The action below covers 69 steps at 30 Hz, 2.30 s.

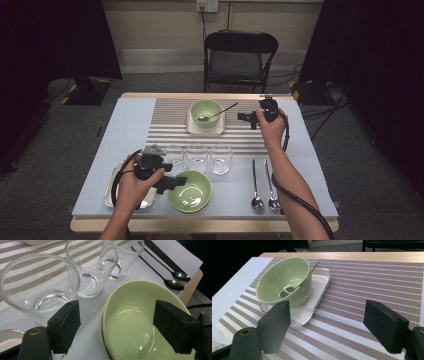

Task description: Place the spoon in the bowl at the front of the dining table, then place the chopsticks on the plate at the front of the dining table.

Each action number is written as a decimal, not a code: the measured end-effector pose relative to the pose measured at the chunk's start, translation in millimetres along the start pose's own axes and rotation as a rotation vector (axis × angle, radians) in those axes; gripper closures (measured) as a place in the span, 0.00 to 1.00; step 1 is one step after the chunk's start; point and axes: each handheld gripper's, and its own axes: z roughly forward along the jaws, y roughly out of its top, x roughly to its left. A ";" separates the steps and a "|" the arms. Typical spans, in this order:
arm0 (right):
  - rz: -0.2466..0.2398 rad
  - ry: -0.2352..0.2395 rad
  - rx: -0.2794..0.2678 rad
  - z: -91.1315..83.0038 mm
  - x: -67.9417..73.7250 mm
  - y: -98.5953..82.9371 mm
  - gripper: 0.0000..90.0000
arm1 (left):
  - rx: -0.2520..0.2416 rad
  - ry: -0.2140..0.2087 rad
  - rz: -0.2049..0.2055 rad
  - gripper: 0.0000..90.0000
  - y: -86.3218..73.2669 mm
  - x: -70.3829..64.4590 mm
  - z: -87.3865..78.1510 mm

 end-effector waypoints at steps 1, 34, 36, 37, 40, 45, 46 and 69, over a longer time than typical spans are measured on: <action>-0.004 -0.003 0.008 -0.1 0.3 -0.3 0.23 | 0.000 0.000 0.000 0.24 0.0 0.1 -0.2; -0.066 -0.040 0.054 -18.7 -9.8 -13.8 0.24 | -0.006 -0.002 -0.004 0.24 0.2 -1.2 0.1; -0.067 -0.038 0.054 -19.8 -10.7 -14.2 0.24 | -0.005 0.000 -0.005 0.24 0.1 -1.6 -0.8; -0.068 -0.042 0.055 -20.2 -10.8 -14.4 0.24 | -0.005 0.001 -0.004 0.24 0.2 -2.1 -1.3; -0.076 -0.044 0.057 -21.3 -11.5 -15.2 0.24 | -0.005 -0.001 -0.002 0.24 0.2 -2.7 -1.3; -0.092 -0.055 0.071 -23.3 -11.4 -17.0 0.24 | -0.005 -0.002 -0.004 0.24 -0.4 -2.2 -1.2; -0.096 -0.054 0.070 -23.4 -11.6 -17.3 0.24 | -0.005 -0.002 -0.003 0.24 -0.3 -2.2 -1.3; -0.135 -0.035 0.076 -35.8 -5.6 -25.0 0.24 | -0.001 -0.010 -0.003 0.24 1.5 -2.3 0.5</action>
